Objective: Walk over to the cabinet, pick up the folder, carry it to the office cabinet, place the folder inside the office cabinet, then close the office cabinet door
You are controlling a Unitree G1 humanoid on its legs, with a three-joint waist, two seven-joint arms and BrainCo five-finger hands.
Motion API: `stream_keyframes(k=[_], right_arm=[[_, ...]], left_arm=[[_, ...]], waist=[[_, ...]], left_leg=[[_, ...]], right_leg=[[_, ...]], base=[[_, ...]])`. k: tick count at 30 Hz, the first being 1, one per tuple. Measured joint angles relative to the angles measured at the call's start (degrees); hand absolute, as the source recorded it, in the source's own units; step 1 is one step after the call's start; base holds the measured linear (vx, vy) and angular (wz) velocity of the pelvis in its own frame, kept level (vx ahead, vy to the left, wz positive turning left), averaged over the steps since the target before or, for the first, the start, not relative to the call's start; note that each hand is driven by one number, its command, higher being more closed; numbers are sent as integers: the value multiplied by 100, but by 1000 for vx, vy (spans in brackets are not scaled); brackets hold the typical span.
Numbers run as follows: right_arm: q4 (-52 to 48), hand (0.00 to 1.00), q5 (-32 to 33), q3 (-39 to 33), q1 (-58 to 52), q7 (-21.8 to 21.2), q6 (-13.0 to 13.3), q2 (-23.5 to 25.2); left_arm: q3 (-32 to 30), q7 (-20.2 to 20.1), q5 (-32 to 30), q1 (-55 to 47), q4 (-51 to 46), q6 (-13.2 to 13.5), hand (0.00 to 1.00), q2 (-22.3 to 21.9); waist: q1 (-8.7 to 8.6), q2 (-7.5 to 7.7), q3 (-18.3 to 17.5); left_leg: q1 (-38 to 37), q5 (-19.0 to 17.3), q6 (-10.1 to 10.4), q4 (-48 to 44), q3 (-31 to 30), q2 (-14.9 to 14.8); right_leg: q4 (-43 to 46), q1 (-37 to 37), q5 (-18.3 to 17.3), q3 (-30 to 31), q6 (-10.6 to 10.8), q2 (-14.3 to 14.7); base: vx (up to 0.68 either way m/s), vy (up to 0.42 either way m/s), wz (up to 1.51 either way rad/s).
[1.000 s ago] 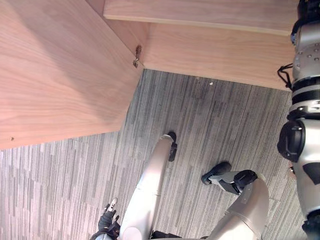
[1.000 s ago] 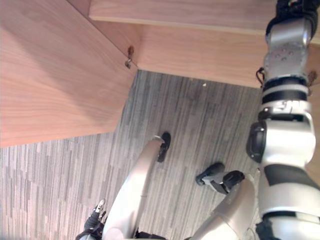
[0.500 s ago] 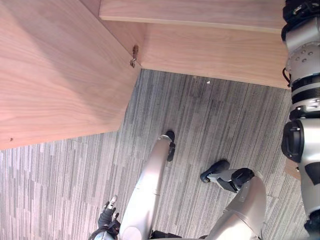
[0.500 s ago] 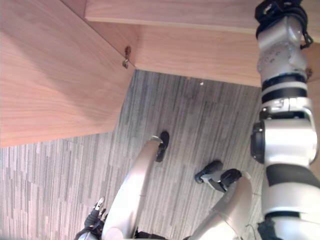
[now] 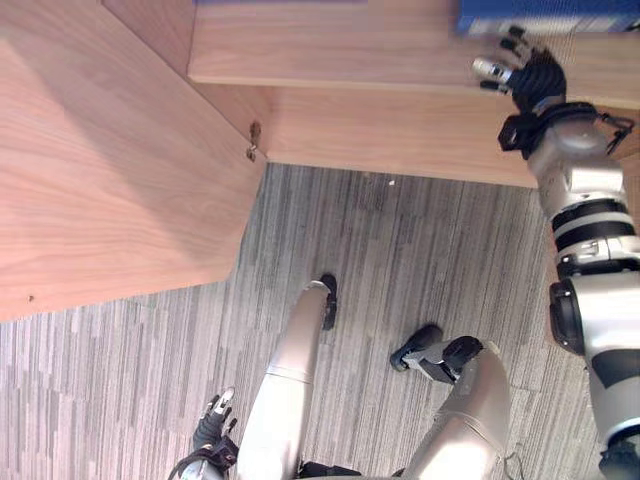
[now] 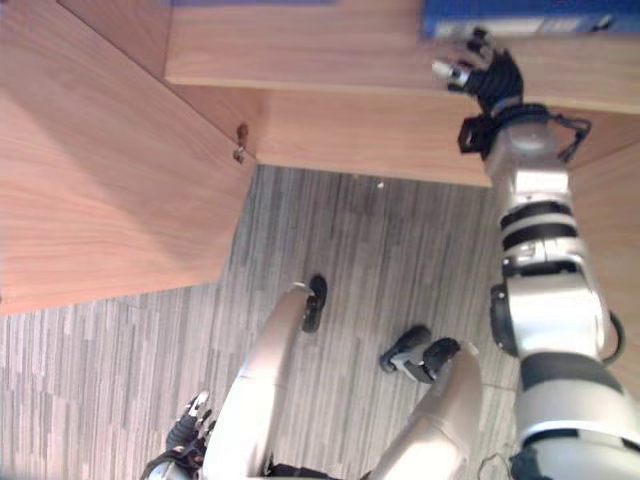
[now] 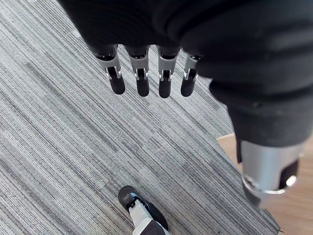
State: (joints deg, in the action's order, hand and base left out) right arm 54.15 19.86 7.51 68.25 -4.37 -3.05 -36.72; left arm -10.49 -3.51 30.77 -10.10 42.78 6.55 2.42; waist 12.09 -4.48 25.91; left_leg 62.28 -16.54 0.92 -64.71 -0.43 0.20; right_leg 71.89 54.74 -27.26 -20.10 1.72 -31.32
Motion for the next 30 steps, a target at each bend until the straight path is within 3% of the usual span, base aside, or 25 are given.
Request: stream_keyframes(k=[4, 10, 18, 21, 26, 30], right_arm=[[24, 0, -1111, -197, -580, -6, -33, 226], [203, 0, -1202, -420, -1284, -56, -178, 319], [203, 0, -1426, -401, -1335, -67, -203, 394], [179, 0, -1446, -382, -1336, -2, -191, 633], [168, 0, -1889, 87, -2006, 241, -138, 1710], [458, 0, -1916, 332, -3364, 227, -110, 3035]], left_arm=[[4, -39, -125, 12, 55, -14, 0, 21], [6, -58, -120, 10, 54, -16, 0, 26], [14, -65, -115, -17, 61, -18, 0, 26], [6, -66, -104, -37, 158, -17, 0, 30], [-4, -20, -124, -36, 258, 5, 0, 57], [-165, 66, -172, -26, 416, 19, 0, 70]], waist=[[-4, 127, -144], [-60, 194, -370], [-74, 193, -447], [-82, 209, -588], [-167, 279, -667], [-200, 485, -806]], left_leg=[[-251, 4, -6, 161, 72, -112], [-496, 21, -27, 366, 136, -128], [-737, 32, -36, 528, 184, -166], [-768, 46, -55, 633, 241, -279], [-1524, 260, -65, 1431, 411, -414], [-2501, 744, 28, 2794, 524, -530]], right_leg=[[-215, -202, 79, -1, 26, 125], [-435, -400, 186, -13, 11, 164], [-620, -591, 252, -11, 28, 226], [-826, -610, 376, -18, 8, 363], [-1683, -1275, 726, -121, 34, 632], [-2988, -2203, 1180, -487, 24, 986]], base=[[14, -4, -16], [35, 10, -4], [37, 14, -4], [26, 39, -22], [39, 33, -19], [107, -48, -13]])
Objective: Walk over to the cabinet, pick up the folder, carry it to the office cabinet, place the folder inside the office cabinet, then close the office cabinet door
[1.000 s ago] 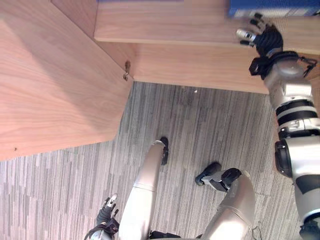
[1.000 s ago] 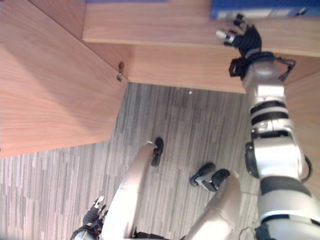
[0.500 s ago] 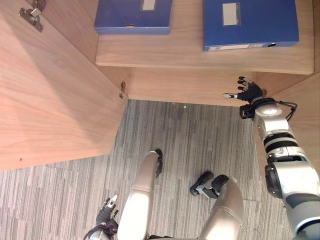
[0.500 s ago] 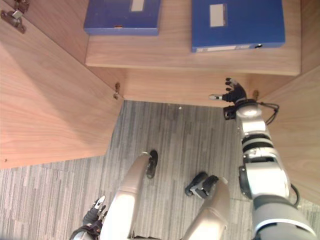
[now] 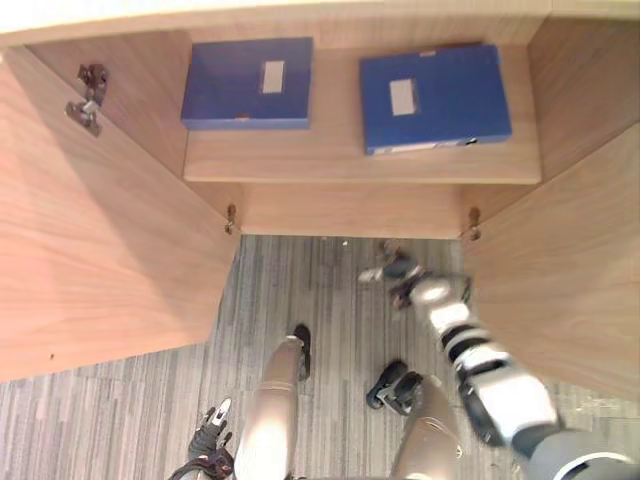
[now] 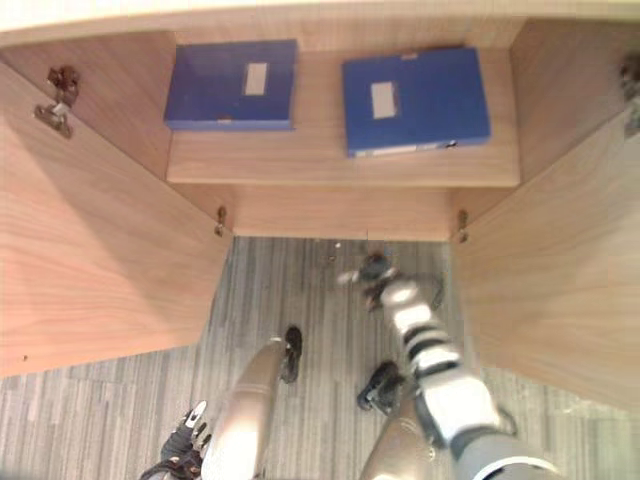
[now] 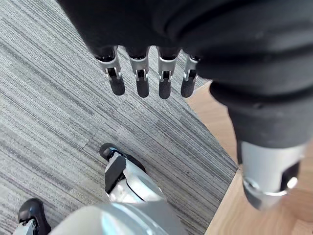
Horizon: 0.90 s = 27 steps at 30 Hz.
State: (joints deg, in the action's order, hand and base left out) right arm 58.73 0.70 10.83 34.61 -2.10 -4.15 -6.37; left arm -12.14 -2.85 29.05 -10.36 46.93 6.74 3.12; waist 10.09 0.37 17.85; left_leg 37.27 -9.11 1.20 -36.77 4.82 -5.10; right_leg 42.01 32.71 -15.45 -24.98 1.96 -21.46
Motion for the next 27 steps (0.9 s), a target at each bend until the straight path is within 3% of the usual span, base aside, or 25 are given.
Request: stream_keyframes(k=[3, 5, 11, 17, 23, 25, 27], right_arm=[[541, 0, -213, -213, -996, -5, -15, 705], [683, 0, -116, -901, -1753, 120, -22, 1077], [571, 0, 691, -2532, -2890, 702, 156, 1077], [427, 0, 1029, -3212, -3283, 725, 207, 1105], [400, 0, 1145, -3255, -3288, 734, 209, 1109], [417, 0, 1139, -3160, -3214, 752, 209, 1103], [429, 0, 1166, -2944, -3141, 793, 236, 1090]], left_arm=[[-153, 80, -179, 8, 149, 14, 0, -58], [-323, 161, -297, 7, 339, 18, 0, -62], [-754, 521, -859, -96, 648, -15, 0, -138], [-1056, 633, -1041, -147, 771, -24, 0, -244], [-1196, 641, -1028, 32, 754, -8, 0, -409], [-1216, 651, -1025, 42, 745, -8, 0, -403], [-1236, 696, -1024, 9, 701, -10, 0, -402]], waist=[[-48, 96, -157], [-115, 189, -377], [-324, 260, -967], [-392, 241, -1350], [-423, 196, -1469], [-422, 145, -1377], [-425, 114, -1327]], left_leg=[[-843, 384, 114, 1062, 72, -80], [-1393, 675, 233, 1809, 127, -194], [-2346, 1296, 489, 3258, 182, -390], [-3145, 1326, 507, 3607, 360, -390], [-3483, 1229, 509, 3423, 352, -370], [-3246, 850, 489, 2376, 353, -435], [-2806, 742, 455, 1195, 403, -536]], right_leg=[[-983, -779, 326, -257, 13, 324], [-1679, -1279, 558, -522, 16, 579], [-2989, -2158, 995, -904, 71, 1179], [-3449, -2929, 1107, -874, 151, 1323], [-3584, -3411, 1141, -863, 143, 1344], [-3620, -3635, 1094, -793, 151, 1348], [-3682, -3785, 1081, -695, 129, 1349]], base=[[135, -64, -9], [162, -80, -15], [117, -104, 1], [55, -14, -3], [-37, 10, 1], [-100, 21, -3], [-111, 26, -18]])
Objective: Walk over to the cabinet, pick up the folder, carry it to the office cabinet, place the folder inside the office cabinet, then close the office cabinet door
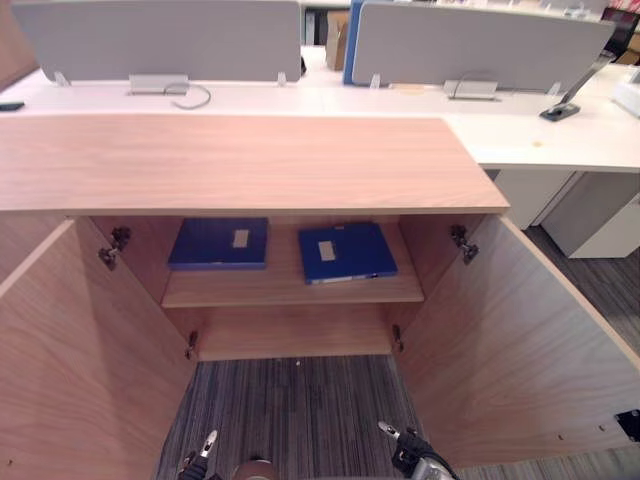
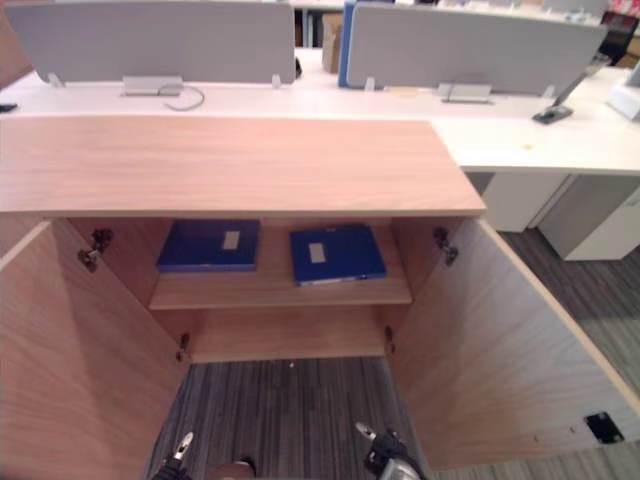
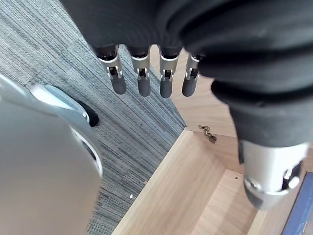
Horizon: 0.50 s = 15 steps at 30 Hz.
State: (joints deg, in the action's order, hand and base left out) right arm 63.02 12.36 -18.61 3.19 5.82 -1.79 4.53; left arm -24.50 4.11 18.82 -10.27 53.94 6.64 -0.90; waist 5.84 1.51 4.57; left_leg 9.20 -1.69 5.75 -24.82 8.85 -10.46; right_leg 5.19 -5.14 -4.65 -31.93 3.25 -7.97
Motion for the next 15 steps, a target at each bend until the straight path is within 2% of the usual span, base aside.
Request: stream_keyframes(k=[1, 3, 4, 5, 7, 8, 10, 13, 15], right_arm=[[16, 0, 3, 100, 24, 0, 39, -7], [39, 0, 0, 240, 34, 10, 78, -12], [120, 0, -3, 236, 36, 10, 80, -20], [186, 0, -7, 234, 41, 7, 80, -36], [327, 0, -17, 220, 39, 4, 48, -108], [323, 0, -83, 177, 77, -1, 31, -102], [365, 0, -310, -9, 99, -7, -31, -103], [412, 0, -475, 69, 113, -17, -83, -134], [428, 0, -468, -57, 49, -37, -123, -134]], left_arm=[[0, 19, -2, -49, -11, -4, 0, -21], [-7, 75, -3, -123, 12, -14, 0, -56], [-5, 91, -4, -172, 66, -41, 0, -63], [7, 94, -12, -192, 113, -61, 0, -66], [-8, 109, -12, -164, 211, -78, 0, -88], [-50, 115, 21, -99, 300, -97, 0, -51], [-67, 117, 135, -94, 309, -108, 0, -59], [-68, 116, 154, -136, 312, -135, 0, -140], [-67, 116, 269, -110, 303, -136, 0, -174]], waist=[[20, -40, 14], [17, -122, 27], [14, -168, 30], [12, -188, 38], [14, -283, 10], [9, -262, 117], [24, -237, 128], [-5, -332, 41], [13, -301, -124]], left_leg=[[290, 6, -7, -676, 14, -96], [543, -49, -49, -1191, -5, -189], [478, -154, -154, -1054, -35, -164], [375, -234, -135, -851, -50, -123], [-109, -541, -127, 230, -184, 52], [-291, -502, -239, 737, -167, 167], [-447, -365, -319, 1062, -73, 373], [-642, -345, -327, 1208, -1, 484], [-631, -324, -313, 1342, -61, 551]], right_leg=[[2, -21, 0, 117, -1, 25], [2, -8, 2, 279, -2, 59], [-2, 42, 3, 394, 0, 52], [-15, 70, 8, 433, 8, 43], [-49, 232, 134, 549, 89, 26], [-140, 222, 258, 554, 84, -18], [-202, 96, 300, 548, 74, -166], [-512, -77, 524, 561, 201, -172], [-651, -72, 556, 541, 227, -179]], base=[[-100, 77, -29], [-49, 130, -36], [-13, 118, -34], [12, 194, -28], [33, 210, -17], [82, 149, -5], [155, 139, -3], [84, 35, -8], [91, 8, 6]])
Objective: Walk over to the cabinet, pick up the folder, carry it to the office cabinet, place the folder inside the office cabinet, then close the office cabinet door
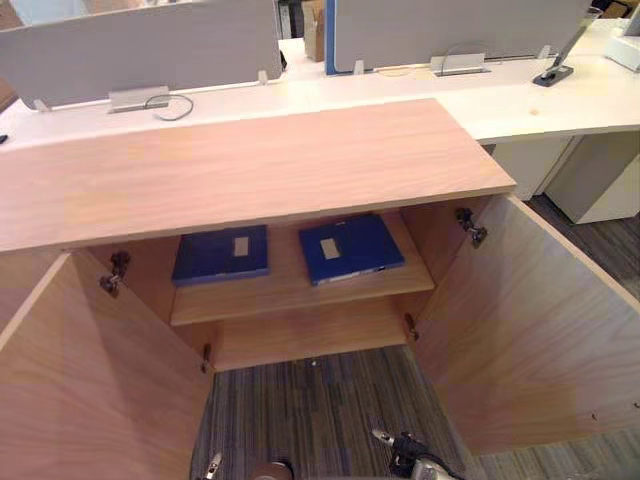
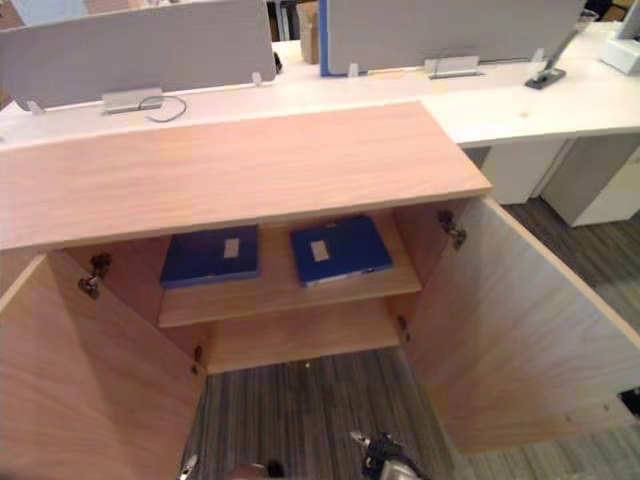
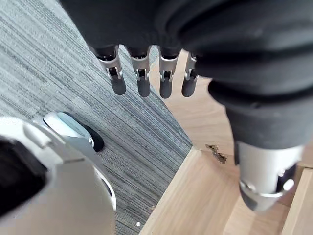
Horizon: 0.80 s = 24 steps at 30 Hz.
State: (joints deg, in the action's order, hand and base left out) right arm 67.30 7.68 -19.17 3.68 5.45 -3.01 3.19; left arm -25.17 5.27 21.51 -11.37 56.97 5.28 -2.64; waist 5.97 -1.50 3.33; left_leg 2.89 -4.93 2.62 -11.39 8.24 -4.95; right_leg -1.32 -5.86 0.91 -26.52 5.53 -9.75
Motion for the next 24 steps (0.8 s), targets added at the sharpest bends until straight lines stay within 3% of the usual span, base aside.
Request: stream_keyframes(k=[5, 7, 8, 9, 11, 13, 15, 16, 17, 18, 19, 20, 21, 24], right_arm=[[126, 0, -190, -413, 12, -41, -63, -278], [149, 0, -321, -449, 32, -83, -86, -471], [149, 0, -357, -451, 32, -90, -85, -520], [152, 0, -447, -450, 19, -94, -87, -564], [126, 0, -489, -434, 3, -113, -90, -593], [18, 0, -518, -428, 30, -149, -81, -582], [-35, 0, -515, -376, 58, -147, -77, -472], [-42, 0, -488, -351, 166, -150, -75, -402], [-57, 0, -433, -227, 240, -152, -73, -347], [-82, 0, -433, -144, 246, -151, -71, -315], [-139, 0, -433, -77, 241, -140, -70, -219], [-137, 0, -434, -63, 224, -120, -71, -121], [-136, 0, -434, 44, 166, -99, -69, -77], [-134, 0, -450, 449, 40, -64, -75, -121]], left_arm=[[58, 0, 103, -12, 6, 12, 0, 0], [194, 0, 77, -27, 5, 31, 0, 2], [259, -2, 49, -24, 4, 33, 0, 3], [321, -7, 23, -6, 7, 42, 0, 29], [353, -10, -75, -27, 76, 39, 0, 82], [347, -12, -186, -79, 94, 31, 0, 108], [352, -13, -228, -90, 86, 30, 0, 139], [364, -9, -243, -26, 85, 28, 0, 145], [366, -1, -274, 23, 86, 32, 0, 137], [364, 3, -275, 33, 91, 36, 0, 137], [331, 5, -277, 47, 100, 57, 0, 151], [219, 0, -295, 46, 48, 90, 0, 198], [75, -2, -327, 74, 5, 99, 0, 233], [-250, 11, -340, -3, -25, 86, 0, -120]], waist=[[58, -22, -112], [113, -20, -138], [95, -39, -146], [52, -14, -149], [-41, 2, -148], [-78, 6, -156], [-76, 26, -125], [-85, -34, 8], [-90, -69, 141], [-92, -86, 187], [-70, -43, 243], [-62, 158, 253], [-60, 301, 246], [-40, 49, 29]], left_leg=[[-394, 7, -27, 255, -120, 293], [-685, -17, -146, 436, -223, 595], [-750, -68, -221, 491, -285, 680], [-832, -157, -353, 580, -317, 866], [-923, -158, -500, 611, -259, 1159], [-1012, -151, -551, 613, -195, 1279], [-1036, -141, -571, 628, -181, 1202], [-1122, -146, -604, 644, -171, 1038], [-1226, -177, -606, 639, -167, 786], [-1261, -201, -568, 629, -168, 644], [-1315, -257, -447, 561, -165, 439], [-1318, -318, -345, 483, -204, 456], [-1379, -379, -287, 461, -250, 512], [-1184, -458, -70, 410, -279, 59]], right_leg=[[31, -138, 14, 166, 52, -252], [533, 21, -196, 404, 268, -637], [838, 146, -336, 472, 292, -770], [1638, 463, -655, 540, 280, -1096], [3107, 1044, -929, 340, -303, -1759], [3655, 1329, -826, 261, -539, -2060], [3707, 1369, -771, 152, -477, -2020], [3782, 1383, -954, 138, -244, -1856], [3756, 1402, -1160, 159, -45, -1452], [3700, 1420, -1205, 163, 15, -1219], [3359, 1395, -1185, 195, 32, -799], [2910, 1294, -932, 175, -218, -676], [2676, 1236, -916, 115, -323, -695], [2101, 1048, -866, -168, -364, -163]], base=[[96, 83, -17], [26, 218, -44], [29, 270, -18], [19, 337, -4], [37, 305, -2], [91, 155, -9], [101, 44, -13], [73, -76, -23], [47, -168, -21], [14, -209, -7], [-8, -281, 8], [-12, -249, 18], [4, -287, 13], [19, -215, 11]])
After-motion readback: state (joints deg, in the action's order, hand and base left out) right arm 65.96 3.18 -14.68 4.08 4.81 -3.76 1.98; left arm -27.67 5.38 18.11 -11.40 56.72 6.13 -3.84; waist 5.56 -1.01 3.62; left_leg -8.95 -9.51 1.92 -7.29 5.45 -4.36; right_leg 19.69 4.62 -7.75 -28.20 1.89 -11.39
